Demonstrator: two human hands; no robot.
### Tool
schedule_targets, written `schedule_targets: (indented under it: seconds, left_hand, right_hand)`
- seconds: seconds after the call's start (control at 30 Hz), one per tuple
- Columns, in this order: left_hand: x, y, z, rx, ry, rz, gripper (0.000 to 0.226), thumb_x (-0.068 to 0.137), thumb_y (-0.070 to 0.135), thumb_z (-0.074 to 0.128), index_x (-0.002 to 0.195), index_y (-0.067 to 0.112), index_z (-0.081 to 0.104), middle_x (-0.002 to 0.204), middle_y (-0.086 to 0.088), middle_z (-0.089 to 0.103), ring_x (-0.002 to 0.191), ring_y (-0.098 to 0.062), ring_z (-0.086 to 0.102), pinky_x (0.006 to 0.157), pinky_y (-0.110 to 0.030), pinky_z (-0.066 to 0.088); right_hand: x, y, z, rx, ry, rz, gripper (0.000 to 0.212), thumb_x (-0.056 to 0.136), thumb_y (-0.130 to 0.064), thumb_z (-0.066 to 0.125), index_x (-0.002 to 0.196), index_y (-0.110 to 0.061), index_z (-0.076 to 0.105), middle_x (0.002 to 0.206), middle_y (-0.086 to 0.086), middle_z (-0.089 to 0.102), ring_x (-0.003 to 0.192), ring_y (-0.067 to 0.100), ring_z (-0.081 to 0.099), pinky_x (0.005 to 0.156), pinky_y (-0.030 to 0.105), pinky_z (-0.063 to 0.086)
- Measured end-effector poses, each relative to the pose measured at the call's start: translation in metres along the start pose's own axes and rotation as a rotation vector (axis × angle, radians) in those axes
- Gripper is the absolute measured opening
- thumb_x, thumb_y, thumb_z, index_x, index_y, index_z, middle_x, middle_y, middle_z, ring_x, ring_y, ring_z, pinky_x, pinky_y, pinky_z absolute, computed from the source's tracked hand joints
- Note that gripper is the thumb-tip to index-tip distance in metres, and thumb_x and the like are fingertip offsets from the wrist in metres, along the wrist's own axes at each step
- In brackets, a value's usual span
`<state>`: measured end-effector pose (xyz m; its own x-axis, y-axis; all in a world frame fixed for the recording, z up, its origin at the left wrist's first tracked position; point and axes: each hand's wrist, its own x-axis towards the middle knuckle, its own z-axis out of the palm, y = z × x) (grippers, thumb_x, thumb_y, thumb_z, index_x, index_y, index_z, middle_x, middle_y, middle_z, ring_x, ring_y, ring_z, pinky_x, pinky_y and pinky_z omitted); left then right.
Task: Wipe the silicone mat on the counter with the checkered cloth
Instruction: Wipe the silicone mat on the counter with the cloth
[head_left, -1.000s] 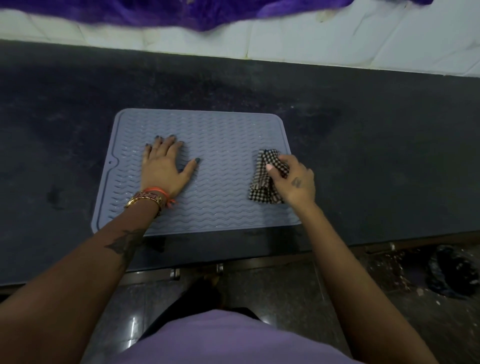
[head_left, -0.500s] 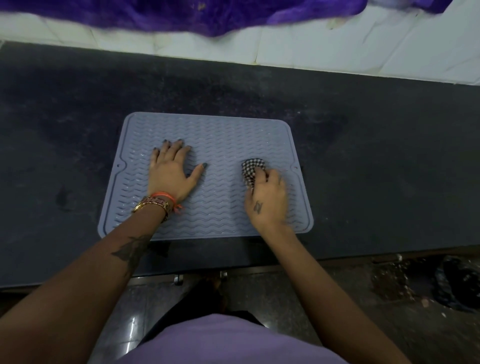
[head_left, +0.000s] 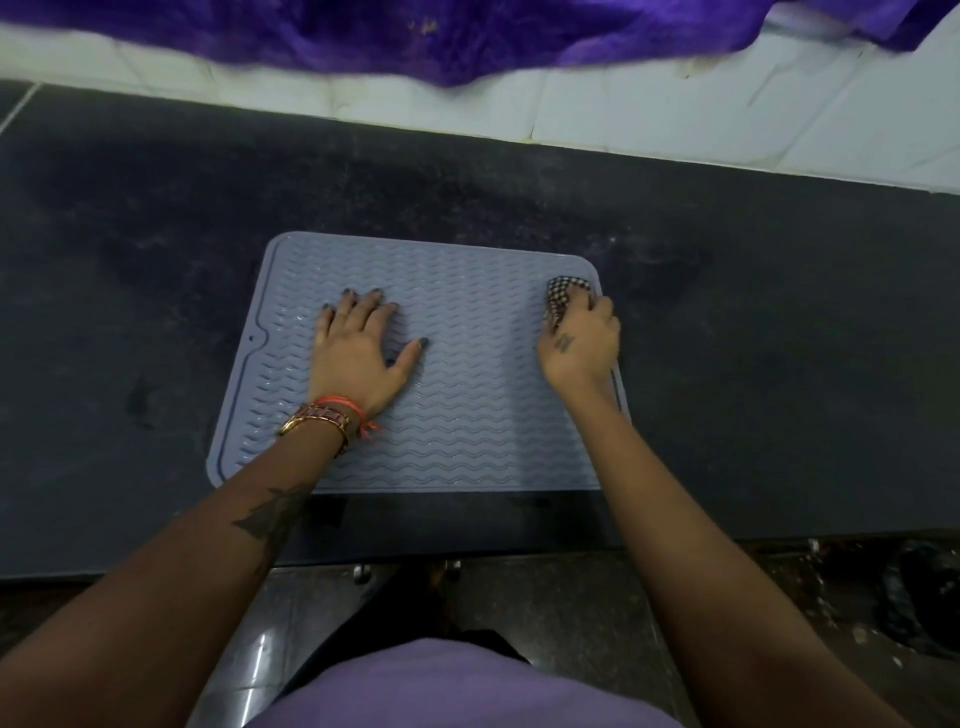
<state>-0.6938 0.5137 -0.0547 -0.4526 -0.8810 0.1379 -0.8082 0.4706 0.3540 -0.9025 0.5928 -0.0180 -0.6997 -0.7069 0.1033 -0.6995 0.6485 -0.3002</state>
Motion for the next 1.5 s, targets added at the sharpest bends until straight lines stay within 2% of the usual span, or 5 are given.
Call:
schedule_targets:
  seconds: [0.2,0.5,0.63,0.87,1.5]
  left_hand:
    - [0.0,-0.001,-0.001,-0.015,0.001,-0.004,0.071,0.082,0.062,0.033,0.136,0.017,0.043,0.15,-0.005,0.035,0.143,-0.027,0.02,0.119,-0.043,0.006]
    - [0.001,-0.001,0.001,-0.001,0.003,-0.007,0.072,0.082,0.062,0.031,0.137,0.018,0.042,0.15,-0.004,0.035,0.143,-0.026,0.02,0.119,-0.043,0.006]
    - [0.0,-0.002,0.001,-0.016,0.015,0.004,0.071,0.082,0.061,0.033,0.136,0.017,0.043,0.15,-0.005,0.036,0.142,-0.026,0.021,0.119,-0.043,0.007]
    - [0.001,-0.002,0.002,-0.025,0.009,0.004,0.071,0.082,0.061,0.033,0.137,0.017,0.042,0.15,-0.004,0.035,0.142,-0.026,0.021,0.119,-0.042,0.005]
    - [0.013,-0.076,-0.057,-0.294,0.092,-0.009,0.045,0.083,-0.004,0.05,0.127,0.006,0.054,0.141,-0.017,0.046,0.135,-0.036,0.034,0.118,-0.045,0.016]
  right_hand:
    - [0.031,0.009,-0.016,0.541,-0.078,0.02,0.038,0.081,-0.024,0.067,0.119,-0.018,0.062,0.12,0.006,0.064,0.107,0.022,0.061,0.09,0.023,0.045]
    - [0.036,-0.027,0.005,0.186,-0.095,-0.032,0.044,0.085,-0.021,0.06,0.127,-0.009,0.049,0.127,0.018,0.052,0.112,0.034,0.054,0.092,0.036,0.046]
    - [0.056,-0.023,-0.01,0.581,-0.139,0.089,0.037,0.079,-0.023,0.07,0.115,-0.019,0.063,0.116,0.004,0.066,0.099,0.016,0.061,0.079,0.005,0.044]
    - [0.054,-0.002,-0.007,0.07,-0.032,0.112,0.047,0.084,-0.017,0.058,0.128,-0.009,0.045,0.13,0.02,0.047,0.113,0.039,0.051,0.094,0.037,0.042]
    - [0.02,-0.065,0.006,0.481,-0.143,0.001,0.04,0.08,-0.019,0.069,0.118,-0.013,0.06,0.12,0.011,0.063,0.11,0.026,0.058,0.096,0.032,0.045]
